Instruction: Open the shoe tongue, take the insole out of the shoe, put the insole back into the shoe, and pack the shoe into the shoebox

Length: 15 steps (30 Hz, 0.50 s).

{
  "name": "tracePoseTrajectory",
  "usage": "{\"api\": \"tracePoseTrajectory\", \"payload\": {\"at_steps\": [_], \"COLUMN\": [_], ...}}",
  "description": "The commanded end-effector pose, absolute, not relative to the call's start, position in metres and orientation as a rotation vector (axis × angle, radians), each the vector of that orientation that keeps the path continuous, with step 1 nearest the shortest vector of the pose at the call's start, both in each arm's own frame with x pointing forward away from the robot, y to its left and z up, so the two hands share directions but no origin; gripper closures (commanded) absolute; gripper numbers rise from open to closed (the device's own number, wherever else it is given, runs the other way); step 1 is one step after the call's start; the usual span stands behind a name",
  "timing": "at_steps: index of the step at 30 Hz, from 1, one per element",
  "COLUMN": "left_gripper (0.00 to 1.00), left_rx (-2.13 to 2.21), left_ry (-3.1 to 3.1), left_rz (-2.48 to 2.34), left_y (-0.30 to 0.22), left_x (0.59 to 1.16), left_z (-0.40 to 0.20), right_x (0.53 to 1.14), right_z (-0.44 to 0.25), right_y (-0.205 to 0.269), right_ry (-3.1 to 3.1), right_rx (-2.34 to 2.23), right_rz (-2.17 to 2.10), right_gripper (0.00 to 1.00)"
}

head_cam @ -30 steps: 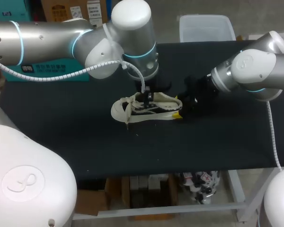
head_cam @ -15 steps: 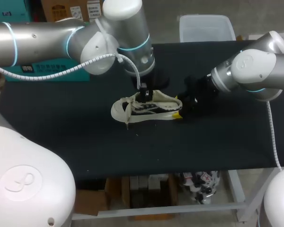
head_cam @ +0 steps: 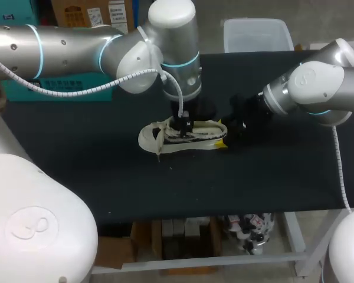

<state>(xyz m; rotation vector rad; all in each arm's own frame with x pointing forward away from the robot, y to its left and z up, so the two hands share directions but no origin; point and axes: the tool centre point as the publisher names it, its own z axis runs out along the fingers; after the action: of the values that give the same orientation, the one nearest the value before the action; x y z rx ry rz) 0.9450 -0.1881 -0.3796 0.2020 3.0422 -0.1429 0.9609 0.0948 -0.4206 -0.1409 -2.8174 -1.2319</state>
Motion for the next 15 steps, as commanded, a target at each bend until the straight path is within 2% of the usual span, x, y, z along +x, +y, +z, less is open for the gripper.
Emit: {"api": "tracePoseTrajectory", "payload": {"at_steps": [1, 15], "left_gripper": [0.85, 0.83], "left_rx": [0.208, 0.207], "left_ry": [3.091, 3.192], "left_rz": [-0.147, -0.132], "left_y": [-0.1936, -0.1866], "left_x": [0.9545, 0.9482], "left_z": [-0.3918, -0.3878], "right_x": [0.9601, 0.9601], "right_z": [-0.421, -0.421], "right_y": [0.0944, 0.0944], "right_ry": [-2.817, -2.817], "right_rx": [-0.14, -0.14], "right_rz": [-1.232, -1.232], "right_gripper": [1.0, 1.0]}}
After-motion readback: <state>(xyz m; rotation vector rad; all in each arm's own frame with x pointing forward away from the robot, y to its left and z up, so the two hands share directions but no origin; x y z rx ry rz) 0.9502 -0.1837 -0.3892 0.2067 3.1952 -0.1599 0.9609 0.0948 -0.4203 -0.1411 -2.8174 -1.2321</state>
